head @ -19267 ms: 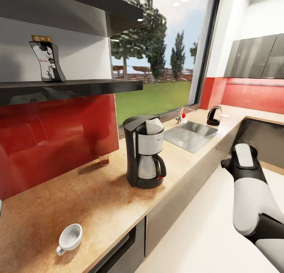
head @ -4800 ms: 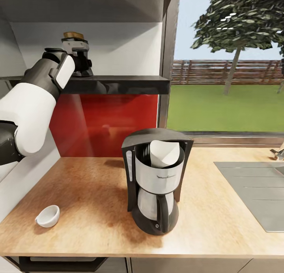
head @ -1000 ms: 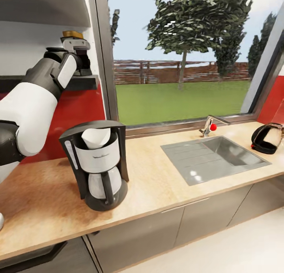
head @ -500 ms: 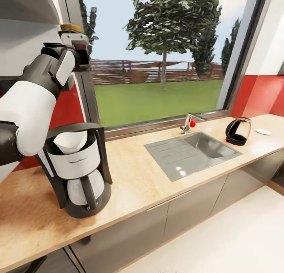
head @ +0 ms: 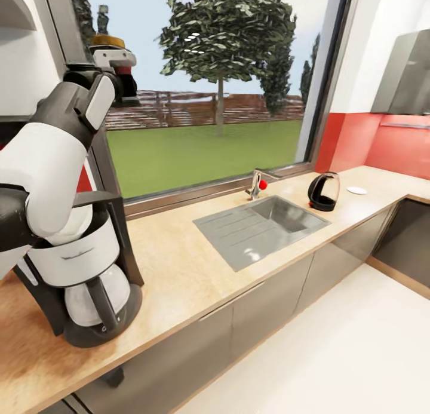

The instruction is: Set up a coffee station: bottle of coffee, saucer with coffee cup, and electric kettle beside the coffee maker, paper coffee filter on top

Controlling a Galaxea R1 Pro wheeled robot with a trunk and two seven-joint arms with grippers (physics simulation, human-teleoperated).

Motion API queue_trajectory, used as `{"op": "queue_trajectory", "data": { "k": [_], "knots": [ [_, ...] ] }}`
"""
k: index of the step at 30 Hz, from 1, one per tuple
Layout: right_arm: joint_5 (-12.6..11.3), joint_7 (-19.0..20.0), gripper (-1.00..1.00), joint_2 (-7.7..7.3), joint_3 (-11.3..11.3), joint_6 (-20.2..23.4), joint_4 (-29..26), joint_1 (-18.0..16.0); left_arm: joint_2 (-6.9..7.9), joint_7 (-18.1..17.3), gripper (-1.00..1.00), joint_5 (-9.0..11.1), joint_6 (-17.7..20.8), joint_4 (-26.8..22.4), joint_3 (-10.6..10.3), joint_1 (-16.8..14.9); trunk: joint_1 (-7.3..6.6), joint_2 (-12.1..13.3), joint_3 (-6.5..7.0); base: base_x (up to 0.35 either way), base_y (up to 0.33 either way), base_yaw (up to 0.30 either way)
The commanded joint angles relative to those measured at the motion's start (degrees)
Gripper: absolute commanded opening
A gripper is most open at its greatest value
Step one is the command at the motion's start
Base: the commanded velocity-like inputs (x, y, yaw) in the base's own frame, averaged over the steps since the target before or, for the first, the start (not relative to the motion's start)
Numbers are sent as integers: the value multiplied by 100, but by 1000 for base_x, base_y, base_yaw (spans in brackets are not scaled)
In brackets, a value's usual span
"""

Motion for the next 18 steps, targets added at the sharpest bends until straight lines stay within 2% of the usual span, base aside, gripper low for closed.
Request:
{"op": "queue_trajectory", "data": {
  "k": [1,14,18],
  "knots": [
    [50,23,100,3,-49,12,-8,-4,9,40,-100,63,26,-4,-44,-1,3,-13,-13,0,0,-289],
    [50,24,100,5,-49,12,-8,-4,-26,37,-100,55,26,2,-46,122,3,-13,-13,0,0,-289],
    [50,22,100,5,-49,12,-14,-4,-36,36,-100,56,20,-11,-53,288,3,-13,-13,-3,-102,-289]
  ]
}}
